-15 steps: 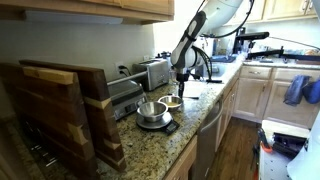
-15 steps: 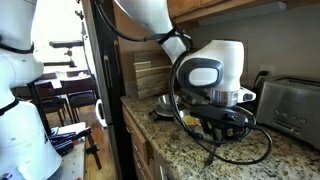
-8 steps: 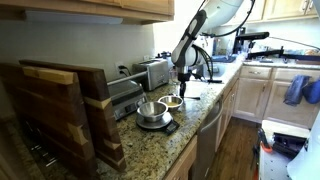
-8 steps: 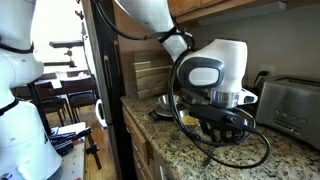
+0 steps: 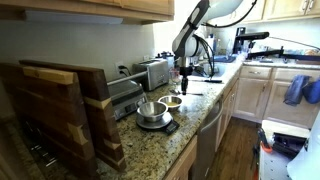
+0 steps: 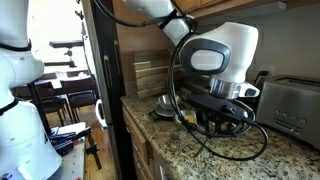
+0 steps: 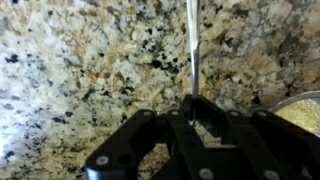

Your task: Use the silver spoon to scoop out the contents in the right bowl into the left bowl

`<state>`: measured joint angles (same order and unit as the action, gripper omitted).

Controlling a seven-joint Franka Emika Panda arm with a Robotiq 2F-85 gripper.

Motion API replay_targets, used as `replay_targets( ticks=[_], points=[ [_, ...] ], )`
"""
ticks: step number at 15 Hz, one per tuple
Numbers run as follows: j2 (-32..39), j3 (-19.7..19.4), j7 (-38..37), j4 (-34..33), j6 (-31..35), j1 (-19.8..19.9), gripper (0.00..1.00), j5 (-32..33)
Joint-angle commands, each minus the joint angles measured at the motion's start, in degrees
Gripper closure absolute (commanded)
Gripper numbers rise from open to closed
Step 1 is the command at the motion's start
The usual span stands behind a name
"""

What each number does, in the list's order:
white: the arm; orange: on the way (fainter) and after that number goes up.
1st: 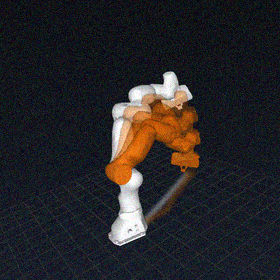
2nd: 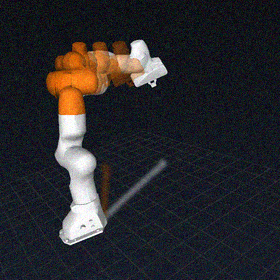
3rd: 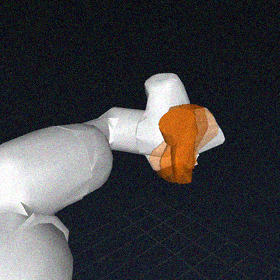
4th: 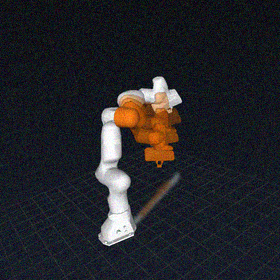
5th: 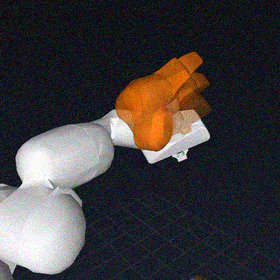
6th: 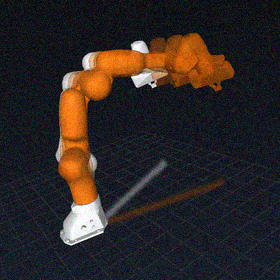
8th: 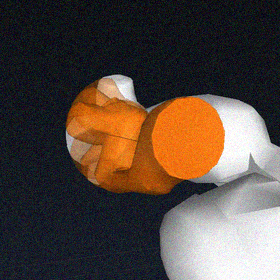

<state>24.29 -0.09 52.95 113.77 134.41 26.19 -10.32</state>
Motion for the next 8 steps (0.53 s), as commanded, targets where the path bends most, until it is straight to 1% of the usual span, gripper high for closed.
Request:
replay_targets(
  ticks=[1,8],
  points=[
    [-3.84,-2.08,0.55,-0.03,-4.4,-1.22,0.93,-0.77],
    [-7.35,-3.18,-0.61,-0.68,-7.7,-4.04,0.92,0.74]
  ],
)
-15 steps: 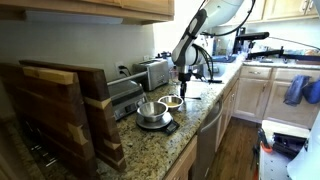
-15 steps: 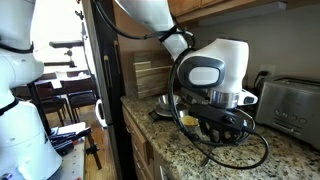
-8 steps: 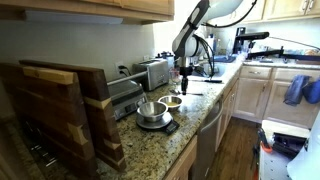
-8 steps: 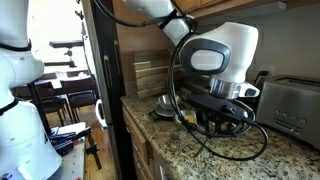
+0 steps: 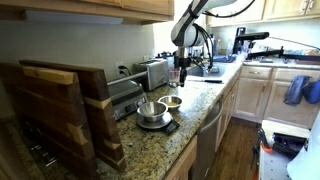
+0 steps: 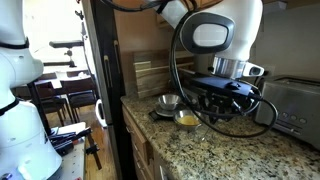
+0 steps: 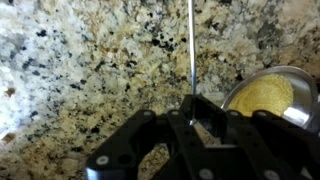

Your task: Use the silver spoon to scoop out the contents in the right bowl into the left bowl

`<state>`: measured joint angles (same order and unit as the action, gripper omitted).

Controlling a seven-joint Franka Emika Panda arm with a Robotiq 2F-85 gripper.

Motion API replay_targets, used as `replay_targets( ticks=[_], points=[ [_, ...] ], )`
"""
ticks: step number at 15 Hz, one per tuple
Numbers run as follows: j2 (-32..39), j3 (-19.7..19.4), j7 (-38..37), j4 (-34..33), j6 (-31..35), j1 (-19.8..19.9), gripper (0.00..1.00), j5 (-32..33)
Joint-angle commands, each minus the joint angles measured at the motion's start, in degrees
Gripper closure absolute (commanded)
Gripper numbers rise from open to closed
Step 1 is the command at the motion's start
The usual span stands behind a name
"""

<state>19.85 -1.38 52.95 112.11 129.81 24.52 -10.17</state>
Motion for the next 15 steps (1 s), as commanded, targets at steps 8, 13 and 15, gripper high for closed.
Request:
replay_targets(
  ticks=[8,13,15],
  points=[
    [1.38,-3.97,-1.43,0.49,3.46,-2.51,0.92,-1.41],
    [5.19,-3.26,-2.06,-0.24,7.01,-0.82,0.92,-5.77],
    [6.29,-2.96,-2.34,-0.34,7.84,-0.36,0.92,-7.36]
  ],
)
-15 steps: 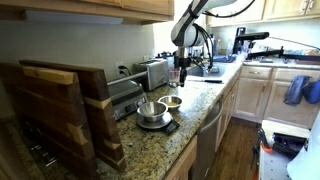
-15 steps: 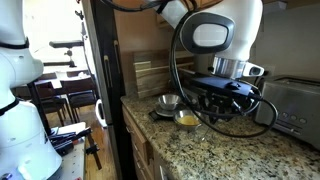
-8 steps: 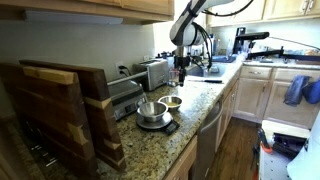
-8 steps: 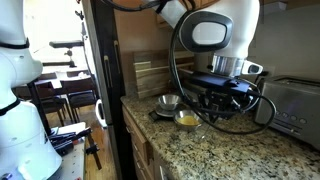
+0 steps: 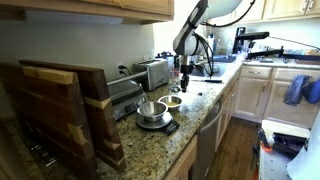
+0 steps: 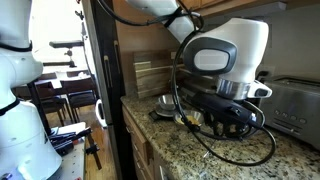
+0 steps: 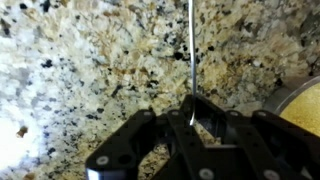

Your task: Use the silver spoon to scoop out the contents in the right bowl into the left bowl

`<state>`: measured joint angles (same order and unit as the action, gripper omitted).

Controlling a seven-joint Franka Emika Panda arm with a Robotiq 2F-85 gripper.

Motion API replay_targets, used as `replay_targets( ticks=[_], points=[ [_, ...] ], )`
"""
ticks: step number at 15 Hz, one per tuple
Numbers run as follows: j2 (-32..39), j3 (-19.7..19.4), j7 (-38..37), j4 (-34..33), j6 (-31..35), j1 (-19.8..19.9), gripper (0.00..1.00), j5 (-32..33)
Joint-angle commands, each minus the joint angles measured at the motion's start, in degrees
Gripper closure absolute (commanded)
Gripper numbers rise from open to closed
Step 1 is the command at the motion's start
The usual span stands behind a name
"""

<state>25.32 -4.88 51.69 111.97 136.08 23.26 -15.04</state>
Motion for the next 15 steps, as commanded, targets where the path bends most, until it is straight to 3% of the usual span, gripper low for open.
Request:
replay_targets(
  ticks=[1,12,14,15],
  points=[
    [1.19,0.7,-1.12,-0.25,1.63,1.19,0.92,-3.3],
    [2.48,0.78,-1.37,-0.01,2.4,2.25,0.92,-7.79],
    [2.49,0.73,-1.43,0.03,2.58,2.28,0.8,-7.75],
    [2.54,0.71,-1.55,0.02,2.62,2.3,0.78,-7.71]
  ],
)
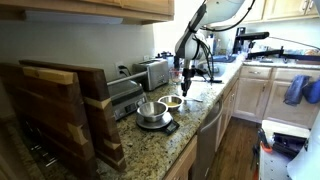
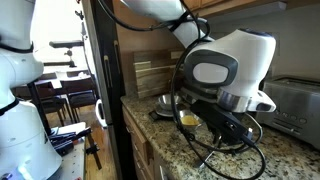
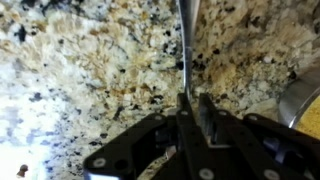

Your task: Use the silver spoon to scoop out the contents in the right bowl into the left bowl

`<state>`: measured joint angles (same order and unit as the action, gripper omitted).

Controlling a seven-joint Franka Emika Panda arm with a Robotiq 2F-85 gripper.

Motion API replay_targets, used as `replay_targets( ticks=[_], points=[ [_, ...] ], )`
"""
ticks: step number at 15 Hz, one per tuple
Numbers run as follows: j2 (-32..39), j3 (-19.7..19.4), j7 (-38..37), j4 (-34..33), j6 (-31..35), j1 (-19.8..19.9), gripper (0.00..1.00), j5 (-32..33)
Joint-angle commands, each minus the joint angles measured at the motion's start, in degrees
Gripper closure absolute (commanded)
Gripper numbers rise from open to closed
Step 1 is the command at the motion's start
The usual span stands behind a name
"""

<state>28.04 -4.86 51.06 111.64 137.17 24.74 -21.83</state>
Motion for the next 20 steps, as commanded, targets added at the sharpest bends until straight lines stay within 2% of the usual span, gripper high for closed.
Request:
replay_targets(
  ticks=[1,2,3,4,5,7,11,15,17,20],
  points=[
    [-0.17,0.67,-1.06,0.36,1.57,0.81,0.81,-0.89],
    [-0.19,0.69,-1.14,0.41,1.62,0.85,0.91,-0.91],
    [-0.33,0.7,-1.18,0.51,1.72,0.85,0.91,-0.92],
    [-0.84,0.61,-1.38,0.85,1.96,0.66,0.81,-0.7],
    [-1.29,0.52,-1.62,1.17,2.33,0.45,0.64,-0.45],
    [-2.62,0.31,-2.26,2.15,3.65,-0.23,0.59,0.41],
    [-3.7,-1.06,-5.34,4.08,9.14,-2.91,0.34,4.39],
    [-2.55,-1.94,-11.46,4.82,11.89,-4.87,0.07,11.78],
    [-2.57,-2.75,-15.13,5.51,11.41,-5.93,0.0,16.56],
    [-3.44,-3.1,-18.3,6.46,10.3,-6.52,0.0,21.7]
  ],
)
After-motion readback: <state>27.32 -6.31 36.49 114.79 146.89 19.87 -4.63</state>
